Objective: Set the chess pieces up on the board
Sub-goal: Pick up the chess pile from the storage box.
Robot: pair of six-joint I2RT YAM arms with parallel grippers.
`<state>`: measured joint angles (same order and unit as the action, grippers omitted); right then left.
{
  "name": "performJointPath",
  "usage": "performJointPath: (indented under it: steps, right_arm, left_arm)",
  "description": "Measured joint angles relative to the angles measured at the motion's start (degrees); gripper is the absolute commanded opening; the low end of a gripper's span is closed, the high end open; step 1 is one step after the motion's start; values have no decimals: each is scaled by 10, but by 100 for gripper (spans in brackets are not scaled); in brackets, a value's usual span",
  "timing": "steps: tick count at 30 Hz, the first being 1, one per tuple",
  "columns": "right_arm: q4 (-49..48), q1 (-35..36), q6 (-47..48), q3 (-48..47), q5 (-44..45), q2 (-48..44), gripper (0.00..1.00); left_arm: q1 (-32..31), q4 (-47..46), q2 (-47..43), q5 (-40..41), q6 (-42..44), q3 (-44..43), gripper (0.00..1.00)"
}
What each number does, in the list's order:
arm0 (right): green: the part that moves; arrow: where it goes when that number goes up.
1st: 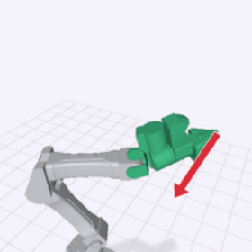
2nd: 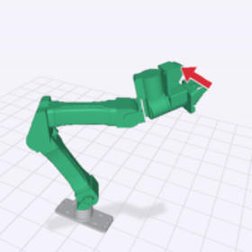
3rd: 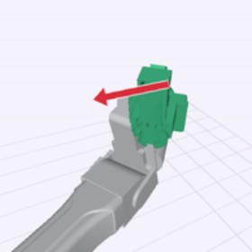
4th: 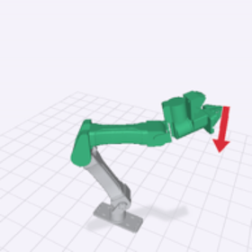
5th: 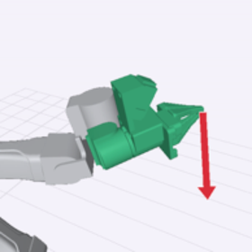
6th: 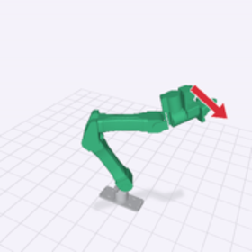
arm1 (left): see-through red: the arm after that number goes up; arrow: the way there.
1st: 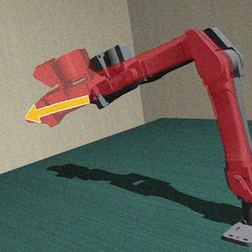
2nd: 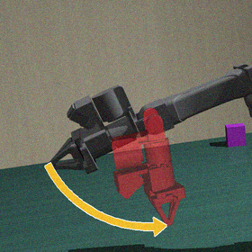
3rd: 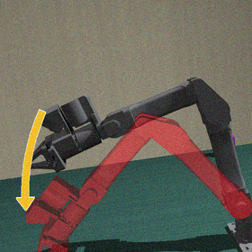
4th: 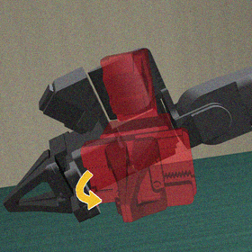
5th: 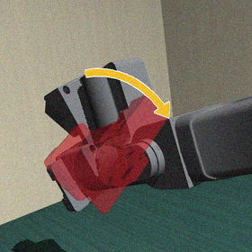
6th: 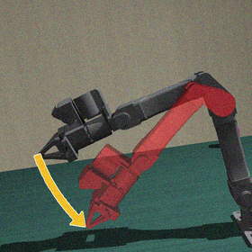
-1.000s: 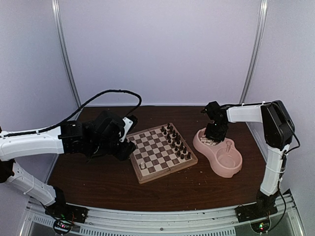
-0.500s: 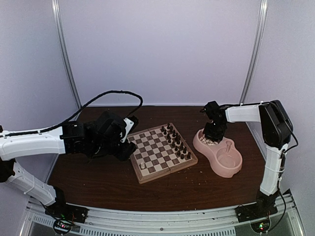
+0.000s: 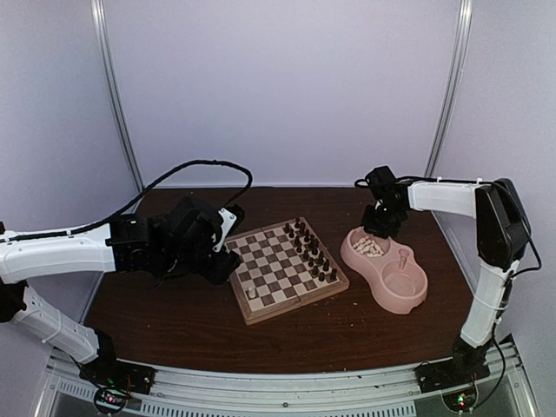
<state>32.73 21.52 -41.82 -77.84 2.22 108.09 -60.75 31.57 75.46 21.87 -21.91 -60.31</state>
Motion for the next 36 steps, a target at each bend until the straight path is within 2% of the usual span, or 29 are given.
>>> performJointPath:
  steps: [14,23,27,36]
  right_arm:
    - [-27,0,44,1,-25,-5,23]
    - [-77,-1,27,16,-52,22,25]
    - [-92,-2,15,23,-52,27,29]
    - [-106,-4,-3,44,-47,31,30]
  left_arm:
    - [0,0,0,0,0,0,55]
    - [0,0,-2,0,0,4,57]
    - [0,0,-2,0,0,4,58]
    - [0,0,-2,1,0,4,58]
